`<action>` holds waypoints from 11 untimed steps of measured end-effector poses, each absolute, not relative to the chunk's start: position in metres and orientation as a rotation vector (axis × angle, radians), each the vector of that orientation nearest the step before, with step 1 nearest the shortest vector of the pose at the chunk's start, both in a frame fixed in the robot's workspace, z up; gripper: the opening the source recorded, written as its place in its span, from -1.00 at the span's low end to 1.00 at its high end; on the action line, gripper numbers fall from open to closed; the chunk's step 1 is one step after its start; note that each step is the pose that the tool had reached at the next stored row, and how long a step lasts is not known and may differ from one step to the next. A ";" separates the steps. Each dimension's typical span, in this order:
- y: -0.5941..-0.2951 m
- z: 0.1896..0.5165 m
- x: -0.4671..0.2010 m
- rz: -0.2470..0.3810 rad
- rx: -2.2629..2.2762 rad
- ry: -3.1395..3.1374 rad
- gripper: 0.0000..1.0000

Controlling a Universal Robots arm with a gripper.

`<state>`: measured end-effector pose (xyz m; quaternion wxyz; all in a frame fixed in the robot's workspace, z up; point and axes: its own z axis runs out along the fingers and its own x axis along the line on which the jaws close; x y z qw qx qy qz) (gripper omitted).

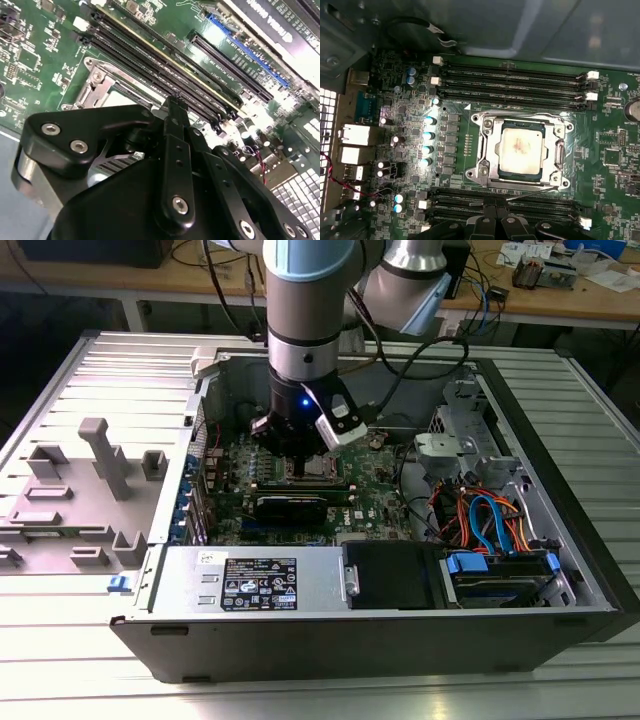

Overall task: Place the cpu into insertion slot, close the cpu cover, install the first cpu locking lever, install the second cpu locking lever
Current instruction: 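Install the second cpu locking lever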

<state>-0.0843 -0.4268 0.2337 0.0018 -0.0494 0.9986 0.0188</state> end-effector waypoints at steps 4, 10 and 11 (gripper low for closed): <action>-0.431 0.218 -0.094 0.091 -0.182 3.131 -0.79; -0.431 0.218 -0.094 0.091 -0.182 3.131 -0.79; -0.431 0.218 -0.094 0.091 -0.182 3.131 -0.79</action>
